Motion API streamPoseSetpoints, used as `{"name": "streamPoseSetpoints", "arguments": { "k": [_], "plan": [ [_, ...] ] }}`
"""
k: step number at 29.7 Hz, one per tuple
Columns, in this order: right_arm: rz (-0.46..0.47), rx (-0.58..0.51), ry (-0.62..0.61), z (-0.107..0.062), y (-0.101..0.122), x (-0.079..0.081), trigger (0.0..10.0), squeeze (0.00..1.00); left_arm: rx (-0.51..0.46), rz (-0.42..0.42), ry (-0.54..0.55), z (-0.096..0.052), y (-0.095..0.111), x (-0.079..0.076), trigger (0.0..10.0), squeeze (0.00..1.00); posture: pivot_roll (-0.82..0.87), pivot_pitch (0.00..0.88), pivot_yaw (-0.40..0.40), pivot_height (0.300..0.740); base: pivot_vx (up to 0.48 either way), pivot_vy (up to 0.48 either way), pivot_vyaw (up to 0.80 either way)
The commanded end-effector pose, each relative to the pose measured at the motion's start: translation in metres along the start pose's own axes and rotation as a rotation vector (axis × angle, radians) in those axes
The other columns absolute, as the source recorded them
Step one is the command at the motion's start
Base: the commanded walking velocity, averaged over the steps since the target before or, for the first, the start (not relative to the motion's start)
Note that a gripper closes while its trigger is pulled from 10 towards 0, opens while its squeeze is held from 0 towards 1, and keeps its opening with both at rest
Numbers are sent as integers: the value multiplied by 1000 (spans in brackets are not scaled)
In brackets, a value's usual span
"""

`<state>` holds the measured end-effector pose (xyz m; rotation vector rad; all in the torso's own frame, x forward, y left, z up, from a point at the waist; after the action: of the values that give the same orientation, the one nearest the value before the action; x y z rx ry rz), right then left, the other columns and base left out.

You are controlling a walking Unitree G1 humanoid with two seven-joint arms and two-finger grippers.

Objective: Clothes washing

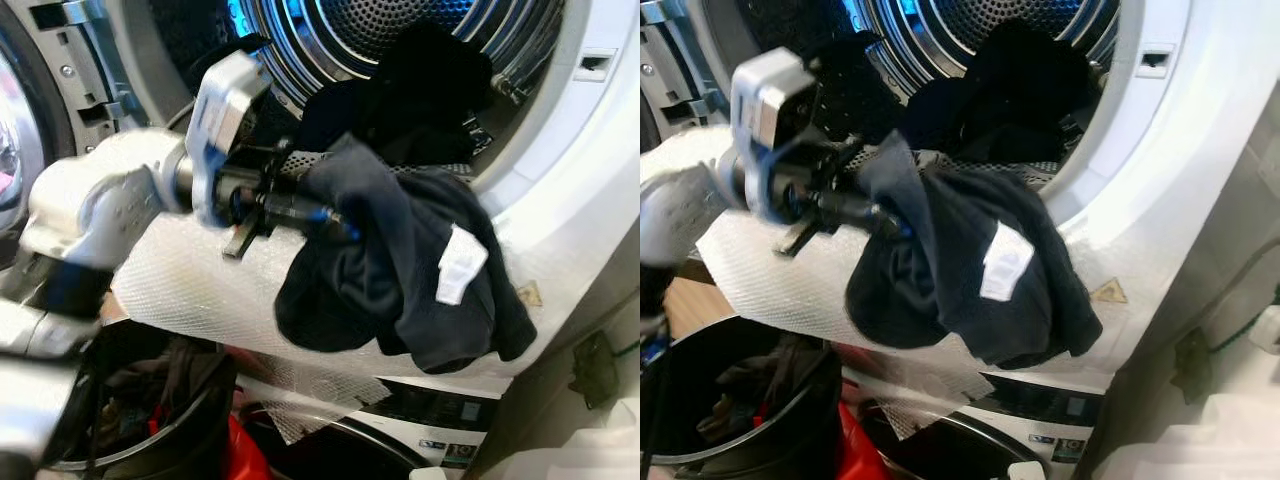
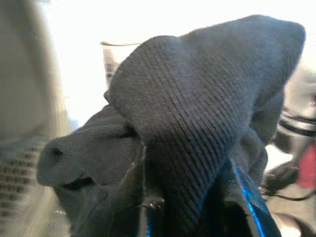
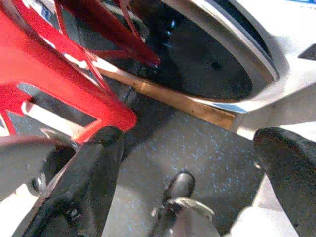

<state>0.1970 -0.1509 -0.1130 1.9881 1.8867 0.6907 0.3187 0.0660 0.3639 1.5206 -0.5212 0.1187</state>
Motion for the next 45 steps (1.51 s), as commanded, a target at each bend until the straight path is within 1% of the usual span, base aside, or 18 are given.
{"name": "streamPoseSetpoints", "arguments": {
  "k": [1,2,3,4,5,6,7,8,10,13,15,19,22,28,32,36,40,45],
  "plan": [
    [27,-8,-1,0,0,2,10000,0,38,81,86,-6,7,17,0,0,74,0,99,740,0,0,0],
    [32,-10,-5,0,-1,1,10000,0,14,147,283,-8,20,45,0,0,63,0,102,740,0,0,0],
    [33,-9,-8,0,-1,0,10000,0,-5,194,445,-12,29,62,0,0,52,0,102,740,0,0,0],
    [33,-9,-8,0,-1,0,10000,0,-5,194,445,-12,29,62,0,0,52,0,102,740,0,0,0],
    [34,-7,-11,-1,-3,-1,10000,0,-22,219,641,-23,38,80,353,0,40,0,107,740,0,0,0],
    [35,-6,-12,-1,-5,-2,10000,0,-32,229,763,-31,44,90,353,0,31,0,108,740,0,0,0],
    [36,-3,-17,-2,-7,-4,10000,0,-36,226,880,-41,46,97,6275,0,20,0,111,740,0,0,0],
    [39,0,-23,-2,-9,-6,10000,0,-43,206,973,-51,45,101,10000,0,10,0,115,740,0,0,0],
    [49,5,-34,-4,-13,-10,10000,0,15,193,1046,-62,29,103,10000,0,-13,0,119,740,0,0,0],
    [58,7,-44,-5,-17,-13,10000,0,46,143,1094,-67,7,103,10000,0,-35,0,120,740,0,0,0],
    [59,9,-47,-5,-19,-14,10000,0,69,152,1113,-66,1,103,10000,0,-43,0,120,740,0,0,0],
    [69,3,-56,-6,-20,-17,10000,0,87,148,1160,-64,-8,105,10000,0,-63,0,120,740,0,0,0],
    [86,2,-69,-7,-23,-20,10000,0,115,144,1137,-60,-15,104,10000,0,-92,0,131,740,0,0,0],
    [109,10,-83,-10,-32,-22,10000,0,174,148,1217,-70,-20,105,10000,0,-127,0,145,740,0,0,0],
    [113,15,-86,-11,-35,-23,10000,0,202,153,1217,-71,-22,105,10000,0,-138,0,150,740,0,0,0],
    [148,13,-108,-13,-41,-28,10000,0,309,174,1164,-67,-32,103,10000,0,-176,0,166,740,0,0,0],
    [165,11,-119,-15,-45,-31,10000,0,351,175,1119,-63,-37,102,10000,0,-212,0,177,740,0,0,0],
    [186,16,-139,-18,-53,-37,10000,0,452,213,1134,-65,-41,103,10000,0,-239,0,187,740,0,0,0]
  ]
}}
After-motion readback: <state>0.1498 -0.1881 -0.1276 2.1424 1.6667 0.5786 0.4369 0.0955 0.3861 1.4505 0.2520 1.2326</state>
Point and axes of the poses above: a point about 5 cm out from each wrist's last joint towards the gripper, its own z axis pointing out of the wrist towards the gripper, its own y axis along the axis of the wrist's last joint, x = y × z, the point moved 3 cm from there along z, pointing out of the wrist towards the gripper, and after that the axes turned 10 degrees about z, right-handed, at the moved point
